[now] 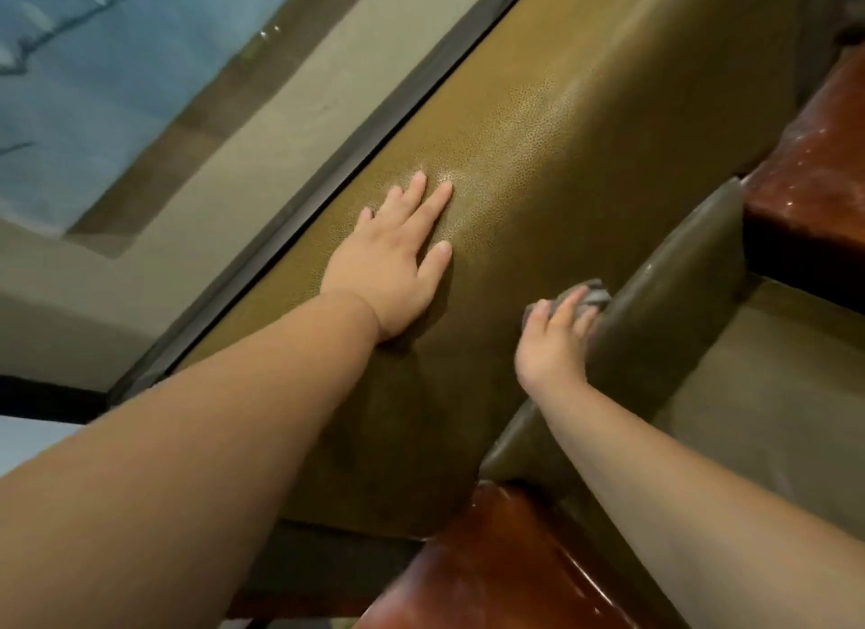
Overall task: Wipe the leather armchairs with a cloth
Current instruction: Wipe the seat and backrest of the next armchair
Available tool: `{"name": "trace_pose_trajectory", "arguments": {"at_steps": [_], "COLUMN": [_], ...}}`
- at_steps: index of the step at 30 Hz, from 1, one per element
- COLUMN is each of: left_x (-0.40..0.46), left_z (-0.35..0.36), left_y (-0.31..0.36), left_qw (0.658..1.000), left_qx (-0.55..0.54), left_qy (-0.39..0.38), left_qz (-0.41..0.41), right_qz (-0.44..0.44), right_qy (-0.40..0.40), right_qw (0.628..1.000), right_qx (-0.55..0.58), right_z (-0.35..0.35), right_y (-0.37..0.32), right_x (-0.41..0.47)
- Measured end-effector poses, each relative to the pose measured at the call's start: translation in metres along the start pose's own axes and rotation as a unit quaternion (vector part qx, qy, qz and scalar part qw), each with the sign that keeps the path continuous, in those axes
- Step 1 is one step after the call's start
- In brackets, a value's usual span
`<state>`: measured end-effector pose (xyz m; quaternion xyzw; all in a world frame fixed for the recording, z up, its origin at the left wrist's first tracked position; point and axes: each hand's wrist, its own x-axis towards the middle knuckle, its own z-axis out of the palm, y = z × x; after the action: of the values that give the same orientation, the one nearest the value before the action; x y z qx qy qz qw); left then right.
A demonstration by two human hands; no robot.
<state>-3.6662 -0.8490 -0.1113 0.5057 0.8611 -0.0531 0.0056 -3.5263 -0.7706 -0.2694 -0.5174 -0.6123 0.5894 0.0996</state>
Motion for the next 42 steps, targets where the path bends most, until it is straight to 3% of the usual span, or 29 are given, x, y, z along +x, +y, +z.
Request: {"name": "trace_pose_trajectory", "arguments": {"at_steps": [3,5,6,8,10,11,13,15,17,19,22,23,27,29,31,34,35,36,38,40,42], "left_x": [-0.039,-0.051,-0.051,-0.046,-0.042,-0.043,-0.044,-0.045,-0.046,-0.047,-0.045,-0.046,-0.044,-0.045,-0.046,-0.046,-0.045,-0.045,-0.042,-0.042,-0.040], "left_z": [-0.008,0.001,0.007,0.015,0.020,0.023,0.028,0.031,0.031,0.032,0.033,0.033,0.034,0.035,0.036,0.035,0.035,0.036,0.037,0.037,0.032], "left_y": [-0.038,-0.051,-0.051,-0.046,-0.048,-0.049,-0.051,-0.052,-0.053,-0.052,-0.050,-0.051,-0.055,-0.057,-0.056,-0.056,-0.056,-0.057,-0.059,-0.062,-0.062], "left_qw": [0.996,0.993,0.991,0.988,0.985,0.984,0.984,0.982,0.982,0.982,0.981,0.980,0.978,0.979,0.979,0.977,0.977,0.977,0.978,0.981,0.986], "left_qx": [0.021,0.045,0.057,0.073,0.080,0.081,0.078,0.071,0.064,0.066,0.064,0.062,0.039,0.026,0.028,0.023,0.023,0.025,0.024,0.016,0.004], "left_qy": [0.014,0.061,0.081,0.106,0.118,0.122,0.133,0.145,0.153,0.154,0.162,0.166,0.181,0.178,0.179,0.186,0.187,0.187,0.186,0.167,0.140], "left_qz": [0.085,0.088,0.087,0.090,0.096,0.096,0.092,0.095,0.091,0.090,0.089,0.088,0.098,0.095,0.098,0.099,0.100,0.098,0.095,0.097,0.093], "right_qz": [-0.245,-0.300,-0.273,-0.105,0.044,0.035,-0.097,-0.257,-0.322,-0.271,0.001,0.020,-0.244,-0.323,-0.303,-0.029,0.017,-0.002,-0.143,-0.268,-0.251], "right_qy": [0.009,0.035,0.063,0.101,0.082,0.086,0.107,0.095,0.071,0.102,0.095,0.097,0.097,0.079,0.104,0.120,0.110,0.115,0.129,0.092,0.055], "right_qw": [0.969,0.953,0.960,0.989,0.992,0.992,0.983,0.961,0.944,0.957,0.993,0.989,0.960,0.941,0.946,0.987,0.987,0.987,0.976,0.958,0.964], "right_qx": [0.020,-0.005,-0.003,0.036,0.083,0.089,0.110,0.034,0.017,0.003,0.076,0.109,0.099,0.063,0.043,0.102,0.114,0.116,0.105,0.051,0.064], "right_z": [0.027,0.044,0.049,0.052,0.051,0.055,0.070,0.089,0.097,0.089,0.076,0.080,0.109,0.121,0.123,0.113,0.115,0.121,0.137,0.147,0.142], "right_y": [-0.049,-0.045,-0.029,0.011,0.033,0.031,0.004,-0.018,-0.013,0.027,0.059,0.050,-0.024,-0.021,0.020,0.072,0.071,0.058,0.017,-0.009,0.000], "right_x": [-0.047,-0.053,-0.046,-0.022,-0.012,-0.016,-0.042,-0.071,-0.078,-0.055,-0.028,-0.035,-0.112,-0.129,-0.110,-0.077,-0.077,-0.084,-0.113,-0.139,-0.138]}}
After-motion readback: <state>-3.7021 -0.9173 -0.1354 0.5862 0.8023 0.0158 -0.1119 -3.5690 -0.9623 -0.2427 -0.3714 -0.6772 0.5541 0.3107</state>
